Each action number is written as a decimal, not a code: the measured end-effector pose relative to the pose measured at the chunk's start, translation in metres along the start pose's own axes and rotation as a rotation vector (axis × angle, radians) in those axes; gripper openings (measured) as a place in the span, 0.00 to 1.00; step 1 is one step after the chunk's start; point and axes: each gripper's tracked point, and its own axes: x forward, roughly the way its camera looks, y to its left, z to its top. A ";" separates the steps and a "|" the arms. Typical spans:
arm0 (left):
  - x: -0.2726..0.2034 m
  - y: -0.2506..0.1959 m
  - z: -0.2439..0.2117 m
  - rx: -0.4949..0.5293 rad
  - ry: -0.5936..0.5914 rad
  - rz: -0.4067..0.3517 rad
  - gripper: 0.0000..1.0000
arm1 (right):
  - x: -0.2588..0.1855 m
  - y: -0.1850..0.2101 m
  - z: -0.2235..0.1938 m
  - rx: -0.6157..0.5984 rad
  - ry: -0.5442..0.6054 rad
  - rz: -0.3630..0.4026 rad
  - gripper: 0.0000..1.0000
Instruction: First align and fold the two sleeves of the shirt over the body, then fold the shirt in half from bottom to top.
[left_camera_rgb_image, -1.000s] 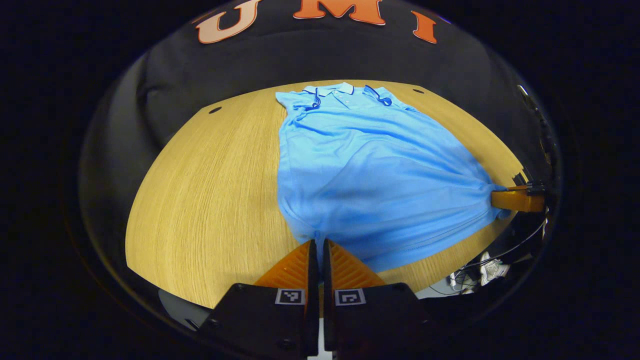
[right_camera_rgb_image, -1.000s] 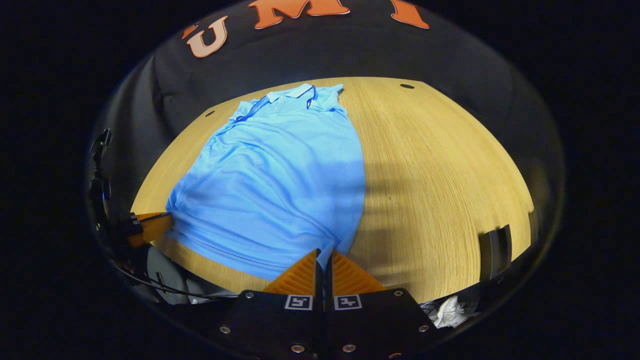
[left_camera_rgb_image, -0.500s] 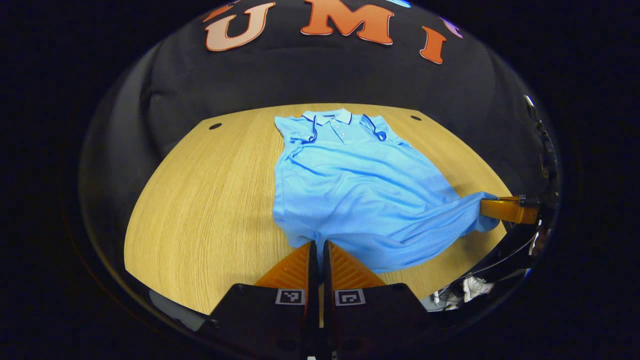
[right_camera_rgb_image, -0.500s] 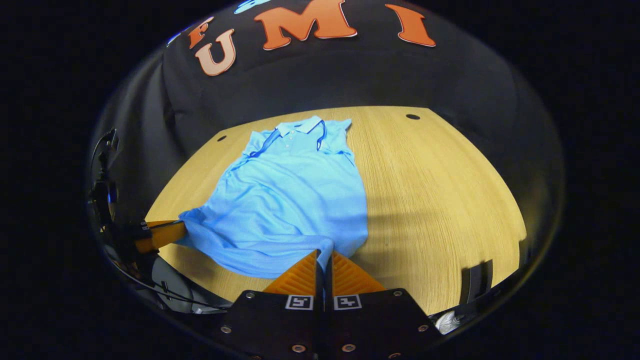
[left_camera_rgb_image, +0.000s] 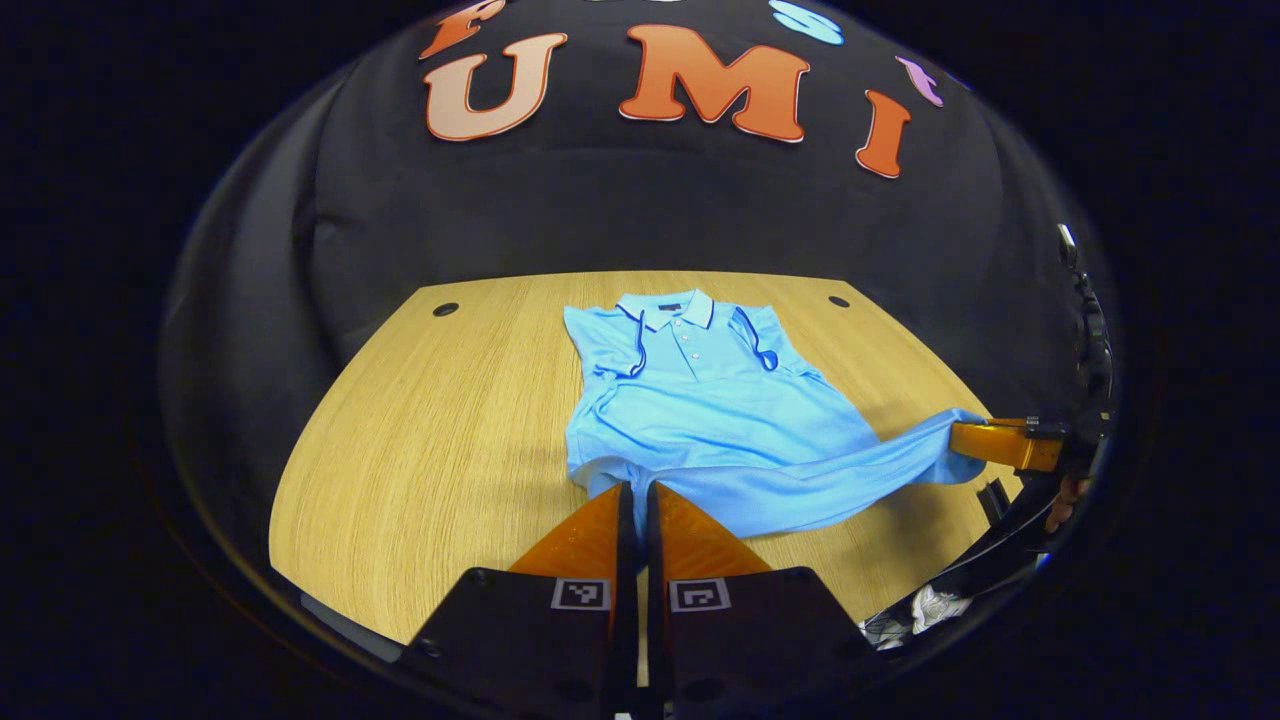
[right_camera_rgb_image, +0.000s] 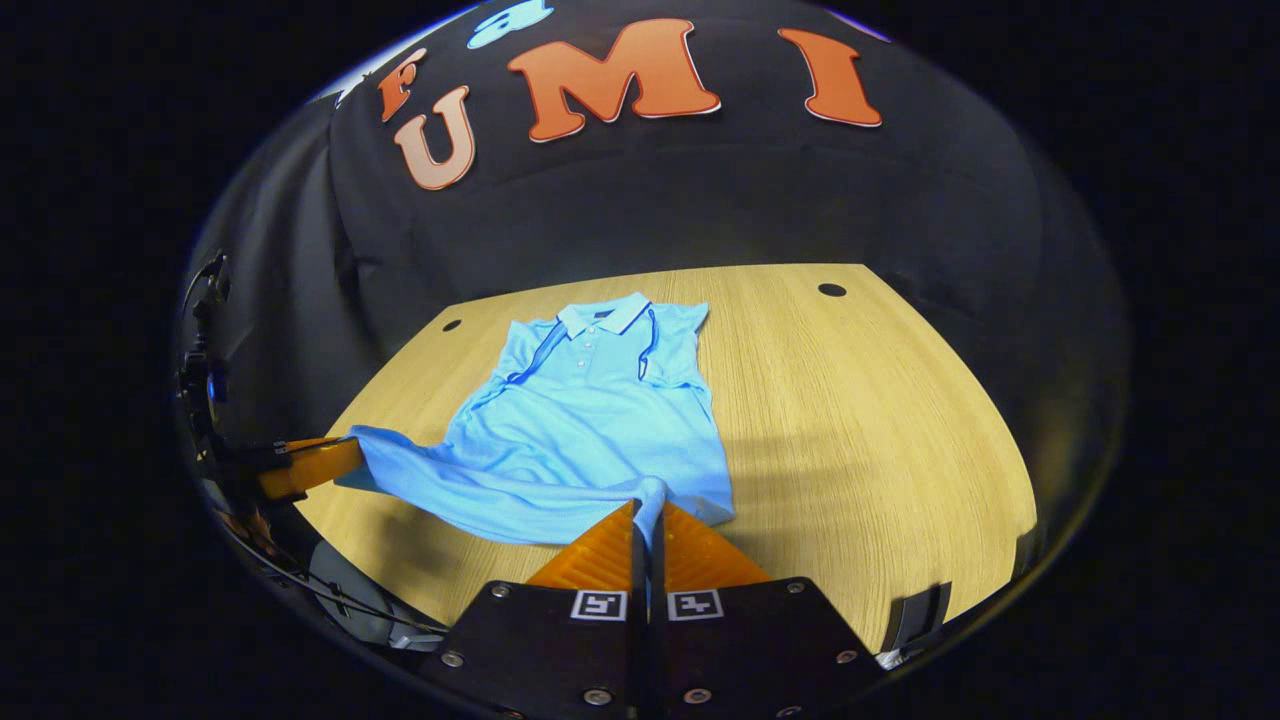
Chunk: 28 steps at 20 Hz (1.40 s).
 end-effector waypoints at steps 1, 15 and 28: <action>0.002 0.002 0.008 0.007 -0.004 -0.007 0.07 | 0.002 -0.001 0.007 -0.001 -0.001 -0.006 0.01; 0.073 0.032 0.099 0.004 -0.044 -0.035 0.08 | 0.058 0.002 0.105 -0.070 -0.025 -0.037 0.01; 0.183 0.059 0.172 0.000 -0.044 -0.077 0.08 | 0.164 -0.015 0.186 -0.058 -0.036 -0.127 0.01</action>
